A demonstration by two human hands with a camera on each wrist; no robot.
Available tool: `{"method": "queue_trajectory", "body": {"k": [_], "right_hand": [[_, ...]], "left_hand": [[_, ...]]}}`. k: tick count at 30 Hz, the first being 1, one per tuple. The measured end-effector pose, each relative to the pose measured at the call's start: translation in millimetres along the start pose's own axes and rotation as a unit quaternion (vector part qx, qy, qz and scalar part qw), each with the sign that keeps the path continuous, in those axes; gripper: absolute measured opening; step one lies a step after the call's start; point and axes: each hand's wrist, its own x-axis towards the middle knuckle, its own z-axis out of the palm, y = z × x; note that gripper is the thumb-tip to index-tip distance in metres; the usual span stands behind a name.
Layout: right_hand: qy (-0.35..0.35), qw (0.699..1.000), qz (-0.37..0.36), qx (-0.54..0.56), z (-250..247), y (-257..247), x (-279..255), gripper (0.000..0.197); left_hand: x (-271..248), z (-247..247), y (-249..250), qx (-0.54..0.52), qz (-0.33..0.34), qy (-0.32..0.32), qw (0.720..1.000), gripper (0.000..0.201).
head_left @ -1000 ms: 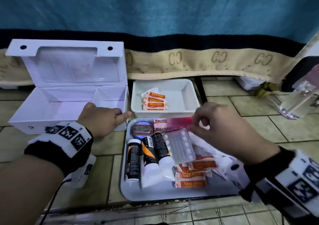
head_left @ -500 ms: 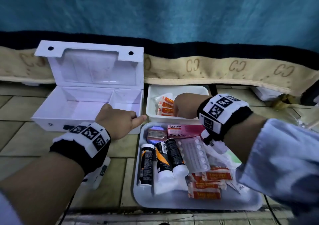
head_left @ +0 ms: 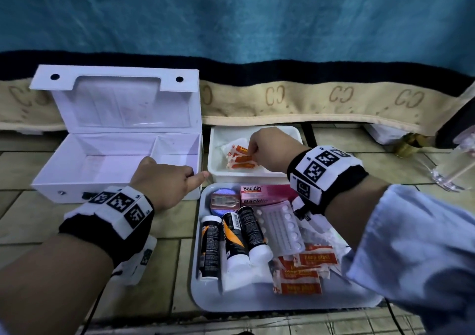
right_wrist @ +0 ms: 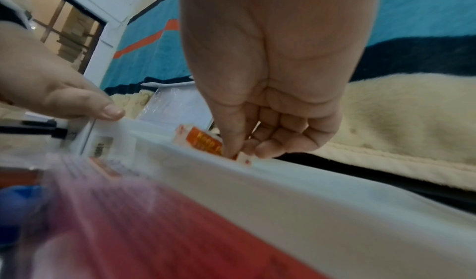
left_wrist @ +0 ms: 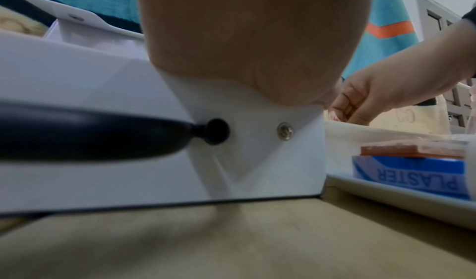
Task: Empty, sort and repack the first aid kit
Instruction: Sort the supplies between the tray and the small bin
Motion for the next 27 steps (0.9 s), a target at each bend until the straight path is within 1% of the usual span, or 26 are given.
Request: {"method": "queue_trajectory", "body": {"k": [3,5,9,11,13,18,22,24,26,27], "right_hand": [[0.036,0.998,0.009,0.059,-9.2,3.6,-5.7,0.02],[0.046,0.996,0.008,0.082,-12.8,6.0,-9.8,0.021],[0.011,1.0,0.015,0.024,-7.9,5.7,-8.6,0.027],[-0.005,0.999,0.019,0.034,-5.1,4.9,-7.8,0.028],[-0.01,0.998,0.019,0.051,-5.2,4.2,-8.5,0.025],[0.011,0.997,0.029,0.071,-9.1,4.4,-9.0,0.014],[0.019,0.993,0.042,0.104,-9.4,4.8,-8.2,0.013],[0.031,0.991,0.049,0.117,-9.8,5.9,-7.6,0.009],[0.038,0.99,0.055,0.126,-10.2,6.7,-7.6,0.002],[0.043,0.989,0.053,0.13,-9.7,7.4,-7.3,0.006]], "left_hand": [[0.0,-0.6,-0.4,-0.005,0.003,-0.005,1.0,0.035],[-0.3,-0.4,-0.2,0.007,0.008,-0.008,1.0,0.035],[0.4,0.7,-1.7,0.035,0.019,-0.014,0.999,0.035],[0.6,0.9,-1.5,0.03,0.019,-0.018,0.999,0.036],[0.8,0.8,-0.8,0.022,0.018,-0.018,0.999,0.037],[-1.4,-1.7,0.3,-0.001,0.003,-0.016,1.0,0.035],[-0.4,-0.3,-0.4,-0.029,-0.008,-0.014,0.999,0.028],[0.6,1.3,-1.0,-0.041,-0.02,-0.008,0.999,0.033],[0.8,2.6,-1.6,-0.041,-0.023,-0.006,0.999,0.033],[0.9,2.9,-1.9,-0.036,-0.021,-0.008,0.999,0.032]]}}
